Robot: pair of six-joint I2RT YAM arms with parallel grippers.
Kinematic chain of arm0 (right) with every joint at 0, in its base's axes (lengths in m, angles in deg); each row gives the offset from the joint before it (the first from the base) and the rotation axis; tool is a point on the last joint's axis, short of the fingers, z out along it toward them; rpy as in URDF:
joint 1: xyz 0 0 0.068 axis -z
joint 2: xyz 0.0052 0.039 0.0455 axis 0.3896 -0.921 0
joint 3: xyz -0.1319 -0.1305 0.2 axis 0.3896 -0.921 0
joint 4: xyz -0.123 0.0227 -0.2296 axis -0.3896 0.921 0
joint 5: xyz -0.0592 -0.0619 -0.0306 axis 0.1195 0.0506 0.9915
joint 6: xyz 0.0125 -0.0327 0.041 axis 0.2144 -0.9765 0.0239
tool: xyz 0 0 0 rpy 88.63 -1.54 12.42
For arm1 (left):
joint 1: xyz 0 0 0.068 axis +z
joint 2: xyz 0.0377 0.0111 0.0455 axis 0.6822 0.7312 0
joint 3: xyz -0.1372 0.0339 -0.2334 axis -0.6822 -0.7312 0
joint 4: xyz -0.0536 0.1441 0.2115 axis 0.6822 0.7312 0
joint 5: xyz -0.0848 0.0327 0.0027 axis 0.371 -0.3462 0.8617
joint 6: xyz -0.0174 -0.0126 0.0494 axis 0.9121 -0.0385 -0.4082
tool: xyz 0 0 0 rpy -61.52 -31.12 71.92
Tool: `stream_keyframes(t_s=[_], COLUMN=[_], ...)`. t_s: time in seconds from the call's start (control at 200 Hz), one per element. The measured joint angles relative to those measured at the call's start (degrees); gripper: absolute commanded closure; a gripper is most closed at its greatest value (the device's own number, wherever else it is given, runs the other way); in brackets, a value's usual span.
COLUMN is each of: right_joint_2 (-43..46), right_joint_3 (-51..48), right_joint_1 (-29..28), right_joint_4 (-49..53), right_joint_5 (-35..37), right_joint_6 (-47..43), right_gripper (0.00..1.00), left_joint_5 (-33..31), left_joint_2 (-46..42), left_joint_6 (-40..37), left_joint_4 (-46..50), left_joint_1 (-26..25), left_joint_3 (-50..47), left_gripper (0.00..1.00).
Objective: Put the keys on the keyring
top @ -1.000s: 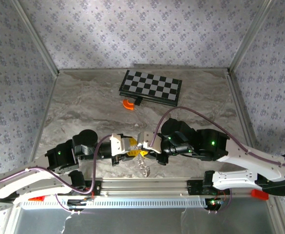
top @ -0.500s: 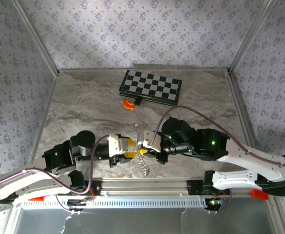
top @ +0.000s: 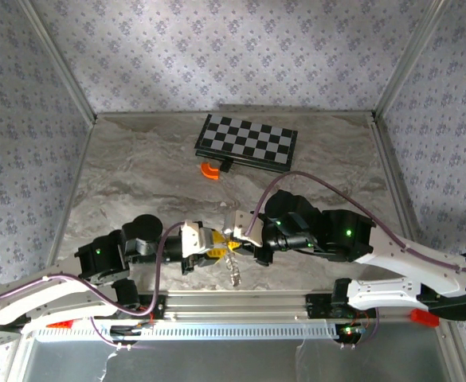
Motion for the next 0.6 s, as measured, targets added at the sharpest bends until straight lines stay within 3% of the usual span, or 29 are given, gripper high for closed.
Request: stream_keyframes(t_s=[0.205, 0.355, 0.505, 0.6], right_joint_2=[-0.02, -0.02, -0.02, 0.0], right_joint_3=[0.0, 0.0, 0.0, 0.0], right_joint_1=[0.0, 0.0, 0.0, 0.0], right_joint_4=[0.2, 0.26, 0.39, 0.42], right_joint_5=[0.0, -0.02, -0.02, -0.11], right_joint_6=[-0.02, -0.24, -0.72, -1.29], right_gripper=[1.0, 1.0, 1.0, 1.0], left_joint_5=[0.31, 0.33, 0.5, 0.5], left_joint_2=[0.76, 0.74, 0.72, 0.63], left_joint_6=[0.02, 0.35, 0.57, 0.96], left_joint_4=[-0.98, -1.05, -0.96, -0.96], left_joint_1=[0.0, 0.0, 0.02, 0.02], left_joint_3=[0.0, 0.0, 0.0, -0.02], left_gripper=[0.75, 0.83, 1.0, 1.0])
